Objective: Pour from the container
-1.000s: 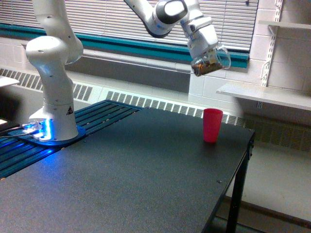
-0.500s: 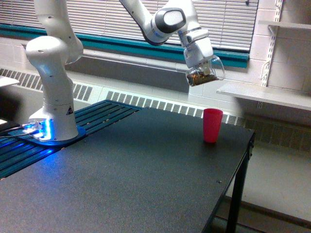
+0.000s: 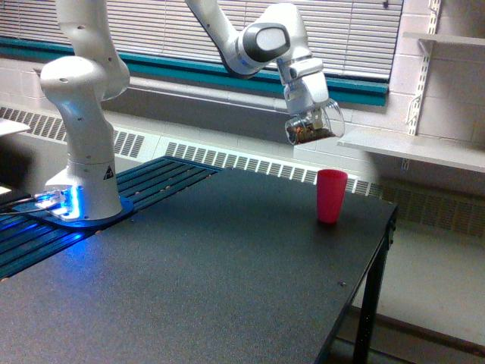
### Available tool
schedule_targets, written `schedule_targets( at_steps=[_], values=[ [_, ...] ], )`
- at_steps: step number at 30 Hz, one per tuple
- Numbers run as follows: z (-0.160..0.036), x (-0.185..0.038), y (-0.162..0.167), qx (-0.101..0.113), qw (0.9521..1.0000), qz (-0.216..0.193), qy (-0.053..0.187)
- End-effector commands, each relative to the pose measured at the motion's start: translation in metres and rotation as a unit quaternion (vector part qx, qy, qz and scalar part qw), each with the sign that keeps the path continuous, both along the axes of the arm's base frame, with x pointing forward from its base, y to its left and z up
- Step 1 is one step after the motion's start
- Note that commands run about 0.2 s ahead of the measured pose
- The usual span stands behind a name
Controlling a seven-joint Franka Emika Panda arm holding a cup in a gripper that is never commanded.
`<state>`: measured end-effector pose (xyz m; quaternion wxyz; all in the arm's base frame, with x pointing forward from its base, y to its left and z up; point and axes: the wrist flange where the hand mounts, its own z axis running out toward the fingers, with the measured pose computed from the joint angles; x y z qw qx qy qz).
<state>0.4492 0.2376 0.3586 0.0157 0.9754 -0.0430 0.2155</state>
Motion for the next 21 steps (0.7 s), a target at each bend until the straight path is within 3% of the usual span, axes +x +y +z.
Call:
schedule_targets(
  at_steps=[1,21],
  values=[
    [-0.013,-0.004,0.007,-0.001,0.9999,0.0,0.01],
    [-0.044,-0.001,0.025,-0.02,0.9989,0.007,0.043]
  ],
)
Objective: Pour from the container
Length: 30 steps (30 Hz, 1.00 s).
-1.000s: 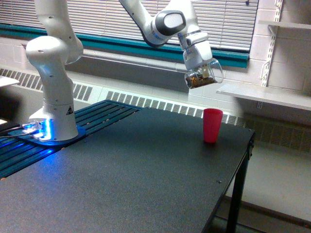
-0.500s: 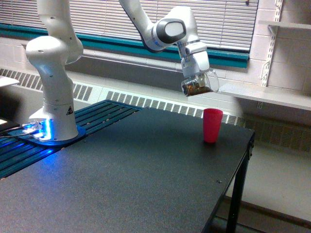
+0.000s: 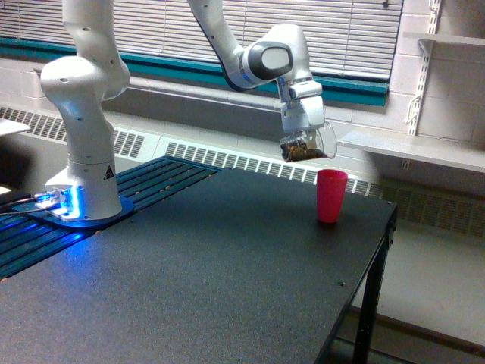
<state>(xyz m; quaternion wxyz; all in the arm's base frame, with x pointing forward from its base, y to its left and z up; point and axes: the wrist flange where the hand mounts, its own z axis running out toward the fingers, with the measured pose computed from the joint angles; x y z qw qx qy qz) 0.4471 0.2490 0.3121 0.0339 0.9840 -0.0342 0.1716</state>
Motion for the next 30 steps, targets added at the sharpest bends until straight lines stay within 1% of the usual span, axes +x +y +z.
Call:
schedule_targets(
  at_steps=[1,13,24,30],
  values=[
    [0.001,0.001,0.015,-0.003,1.0,0.004,-0.002],
    [-0.009,0.004,0.032,-0.02,0.9997,0.011,0.011],
    [-0.02,0.007,0.035,-0.039,0.9989,0.011,0.024],
    [-0.024,0.01,0.034,-0.046,0.9985,0.007,0.028]
  ],
)
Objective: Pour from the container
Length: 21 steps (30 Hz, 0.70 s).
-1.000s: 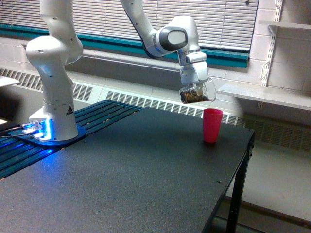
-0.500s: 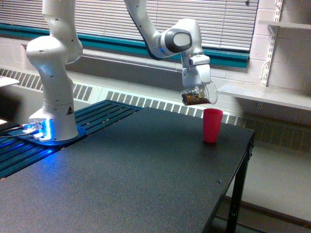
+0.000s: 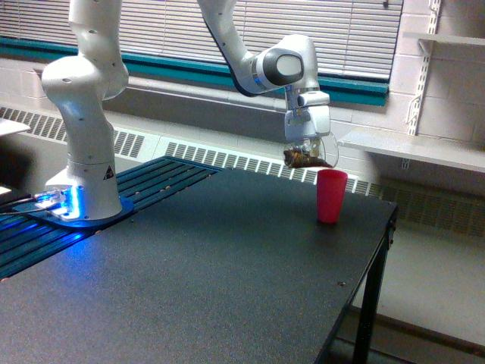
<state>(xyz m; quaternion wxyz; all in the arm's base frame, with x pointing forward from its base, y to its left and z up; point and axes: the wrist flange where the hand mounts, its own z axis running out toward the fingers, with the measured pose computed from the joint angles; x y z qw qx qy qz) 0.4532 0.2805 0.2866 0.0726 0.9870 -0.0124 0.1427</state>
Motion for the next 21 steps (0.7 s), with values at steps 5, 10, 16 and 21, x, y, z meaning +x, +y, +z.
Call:
schedule_targets(
  at_steps=[5,10,16,21],
  values=[
    [0.0008,0.0051,0.0035,-0.011,0.9999,-0.007,-0.001],
    [0.0007,0.0079,0.0039,-0.015,0.9999,-0.007,0.002],
    [-0.0001,0.0102,0.0082,-0.023,0.9997,0.0,0.008],
    [-0.0014,0.0126,0.0129,-0.031,0.9994,0.004,0.014]
  ],
)
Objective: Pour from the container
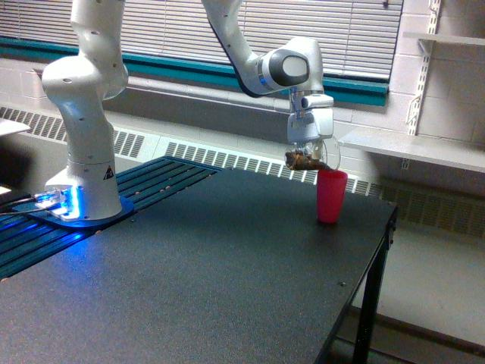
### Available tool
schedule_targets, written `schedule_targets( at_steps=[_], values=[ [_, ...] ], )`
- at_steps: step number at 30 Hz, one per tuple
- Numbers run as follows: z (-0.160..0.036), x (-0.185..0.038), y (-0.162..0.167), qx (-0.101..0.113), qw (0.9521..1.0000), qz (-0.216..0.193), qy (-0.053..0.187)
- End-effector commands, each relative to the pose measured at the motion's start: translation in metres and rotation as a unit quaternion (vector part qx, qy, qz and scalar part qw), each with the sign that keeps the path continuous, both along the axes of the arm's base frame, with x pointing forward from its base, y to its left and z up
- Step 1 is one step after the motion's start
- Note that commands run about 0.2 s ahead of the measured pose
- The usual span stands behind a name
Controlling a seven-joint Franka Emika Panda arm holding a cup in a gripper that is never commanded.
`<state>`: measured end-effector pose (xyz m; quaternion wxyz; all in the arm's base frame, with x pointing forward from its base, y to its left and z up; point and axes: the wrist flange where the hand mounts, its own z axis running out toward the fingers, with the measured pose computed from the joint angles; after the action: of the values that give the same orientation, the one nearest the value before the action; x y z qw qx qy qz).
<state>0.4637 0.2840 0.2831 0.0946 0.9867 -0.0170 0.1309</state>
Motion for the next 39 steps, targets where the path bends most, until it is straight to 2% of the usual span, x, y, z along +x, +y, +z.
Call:
schedule_targets(
  at_steps=[1,23,39],
  values=[
    [0.002,0.0027,0.0103,-0.01,0.9998,0.013,0.004],
    [0.0068,0.0055,0.012,-0.021,0.9996,0.019,0.002],
    [0.005,0.0053,0.0142,-0.038,0.9987,0.03,0.016]
  ],
)
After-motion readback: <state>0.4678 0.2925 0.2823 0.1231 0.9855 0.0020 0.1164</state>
